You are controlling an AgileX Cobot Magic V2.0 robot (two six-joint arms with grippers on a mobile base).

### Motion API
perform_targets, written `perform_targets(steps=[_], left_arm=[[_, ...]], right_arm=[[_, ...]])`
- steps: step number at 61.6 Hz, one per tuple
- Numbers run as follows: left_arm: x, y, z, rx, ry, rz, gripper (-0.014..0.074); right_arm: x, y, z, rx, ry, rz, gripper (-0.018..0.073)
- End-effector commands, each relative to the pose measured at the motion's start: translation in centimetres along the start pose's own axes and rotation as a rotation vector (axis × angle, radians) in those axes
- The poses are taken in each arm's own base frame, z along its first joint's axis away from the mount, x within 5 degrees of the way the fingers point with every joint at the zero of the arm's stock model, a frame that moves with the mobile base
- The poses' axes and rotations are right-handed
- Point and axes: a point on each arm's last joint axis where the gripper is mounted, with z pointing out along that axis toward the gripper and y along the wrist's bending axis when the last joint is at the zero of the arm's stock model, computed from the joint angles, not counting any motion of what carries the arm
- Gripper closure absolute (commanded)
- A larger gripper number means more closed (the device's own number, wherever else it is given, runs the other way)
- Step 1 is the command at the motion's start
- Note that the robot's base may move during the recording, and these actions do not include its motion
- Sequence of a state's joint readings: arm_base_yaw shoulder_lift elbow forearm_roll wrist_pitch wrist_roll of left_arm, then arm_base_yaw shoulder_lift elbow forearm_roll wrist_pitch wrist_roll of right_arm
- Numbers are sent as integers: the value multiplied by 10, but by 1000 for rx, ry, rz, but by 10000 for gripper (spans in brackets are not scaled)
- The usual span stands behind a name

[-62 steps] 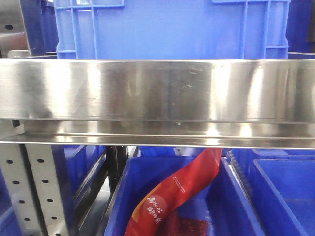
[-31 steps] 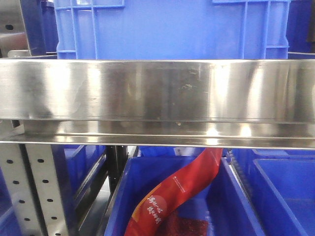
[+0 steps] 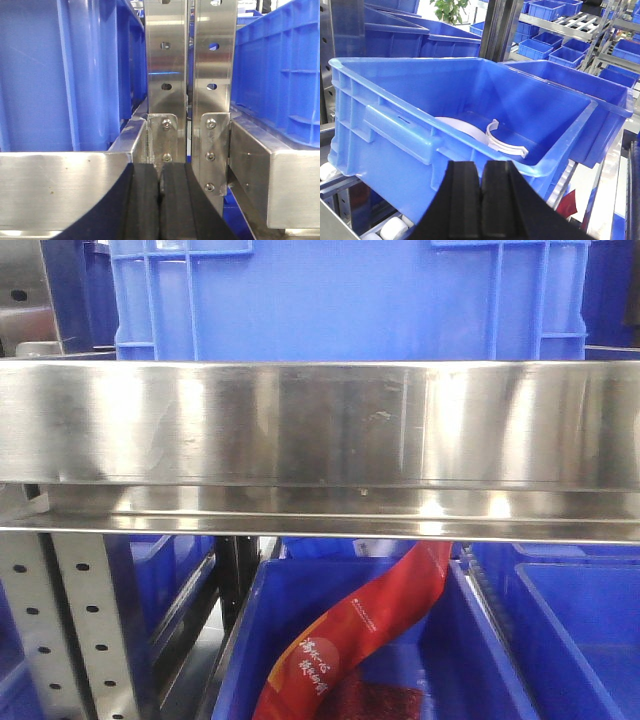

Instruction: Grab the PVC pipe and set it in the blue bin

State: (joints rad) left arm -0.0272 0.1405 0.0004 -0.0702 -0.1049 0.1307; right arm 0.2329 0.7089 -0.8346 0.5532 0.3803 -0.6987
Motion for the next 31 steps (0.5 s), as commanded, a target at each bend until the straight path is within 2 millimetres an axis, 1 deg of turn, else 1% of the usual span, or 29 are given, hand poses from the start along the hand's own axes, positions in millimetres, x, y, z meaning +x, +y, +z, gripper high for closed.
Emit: perform_targets(steps=[1,31], left_arm=[[-2,1,0,-7,-22,-13,707],[-2,1,0,-7,-22,-13,707]], right_arm=[[-1,-1,-2,16,-14,-3,722],[-1,-1,-2,16,-14,-3,722]])
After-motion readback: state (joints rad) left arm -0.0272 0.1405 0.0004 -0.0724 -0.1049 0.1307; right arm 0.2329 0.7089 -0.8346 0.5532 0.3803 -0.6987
